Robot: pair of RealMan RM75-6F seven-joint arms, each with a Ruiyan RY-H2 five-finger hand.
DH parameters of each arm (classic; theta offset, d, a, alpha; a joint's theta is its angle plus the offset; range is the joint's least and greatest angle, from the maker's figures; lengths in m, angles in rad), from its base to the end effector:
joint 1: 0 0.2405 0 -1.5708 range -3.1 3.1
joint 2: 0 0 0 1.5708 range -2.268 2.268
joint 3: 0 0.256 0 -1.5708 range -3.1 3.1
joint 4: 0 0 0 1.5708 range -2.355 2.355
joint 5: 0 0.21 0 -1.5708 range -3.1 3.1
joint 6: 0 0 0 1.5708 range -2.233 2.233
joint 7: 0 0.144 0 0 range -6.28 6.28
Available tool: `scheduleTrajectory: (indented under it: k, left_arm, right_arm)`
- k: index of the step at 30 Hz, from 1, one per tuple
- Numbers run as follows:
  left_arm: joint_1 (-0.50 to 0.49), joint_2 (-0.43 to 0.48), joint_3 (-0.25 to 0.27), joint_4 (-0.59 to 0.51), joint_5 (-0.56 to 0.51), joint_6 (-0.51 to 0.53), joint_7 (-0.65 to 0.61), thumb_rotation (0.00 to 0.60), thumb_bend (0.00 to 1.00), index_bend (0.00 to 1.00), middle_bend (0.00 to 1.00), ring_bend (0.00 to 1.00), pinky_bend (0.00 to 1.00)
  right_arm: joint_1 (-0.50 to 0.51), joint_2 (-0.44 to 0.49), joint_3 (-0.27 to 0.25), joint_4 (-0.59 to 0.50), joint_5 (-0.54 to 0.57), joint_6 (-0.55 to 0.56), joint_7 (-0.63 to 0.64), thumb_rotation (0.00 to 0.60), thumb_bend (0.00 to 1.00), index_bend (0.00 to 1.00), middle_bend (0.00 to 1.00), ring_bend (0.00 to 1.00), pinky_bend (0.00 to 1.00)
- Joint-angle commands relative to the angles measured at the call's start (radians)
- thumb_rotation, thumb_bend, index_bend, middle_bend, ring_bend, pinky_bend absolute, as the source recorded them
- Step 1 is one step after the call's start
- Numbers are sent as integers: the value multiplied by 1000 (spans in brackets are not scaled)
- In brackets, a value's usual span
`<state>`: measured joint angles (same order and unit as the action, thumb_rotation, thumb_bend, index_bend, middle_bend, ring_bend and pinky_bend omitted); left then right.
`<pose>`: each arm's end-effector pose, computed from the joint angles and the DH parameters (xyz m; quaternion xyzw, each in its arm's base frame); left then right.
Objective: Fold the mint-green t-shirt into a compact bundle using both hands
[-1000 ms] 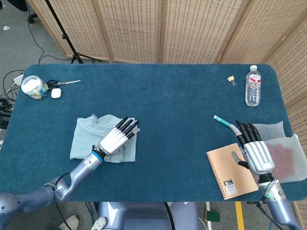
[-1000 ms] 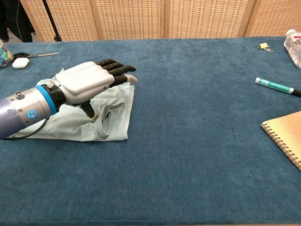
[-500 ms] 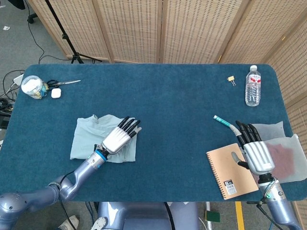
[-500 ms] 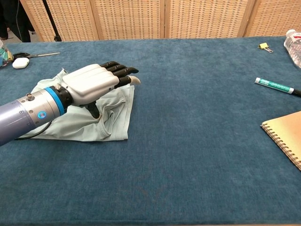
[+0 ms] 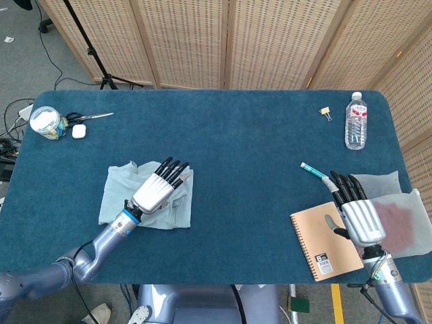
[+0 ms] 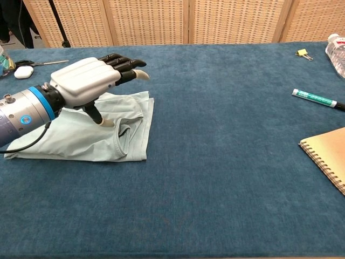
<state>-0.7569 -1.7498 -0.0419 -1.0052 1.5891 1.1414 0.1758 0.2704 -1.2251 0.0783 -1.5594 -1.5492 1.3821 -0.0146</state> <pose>-0.1598 0.3441 -0.0504 -0.8078 -0.1563 -0.4031 0.4005 -0.2682 -0.2399 0.1173 0.6516 -0.3510 0.4358 0.5122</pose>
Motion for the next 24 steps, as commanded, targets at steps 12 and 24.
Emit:
scheduleTrajectory:
  k: [12, 24]
  left_arm:
    - [40, 122, -65, -14, -79, 30, -76, 600, 0, 0, 0, 0, 0]
    - [54, 89, -77, 244, -175, -110, -259, 600, 0, 0, 0, 0, 0]
  right_arm:
    - [-1, 2, -1, -3, -2, 1, 0, 600, 388, 0, 0, 0, 0]
    - [2, -8, -4, 2, 4, -11, -19, 600, 388, 0, 0, 0, 0]
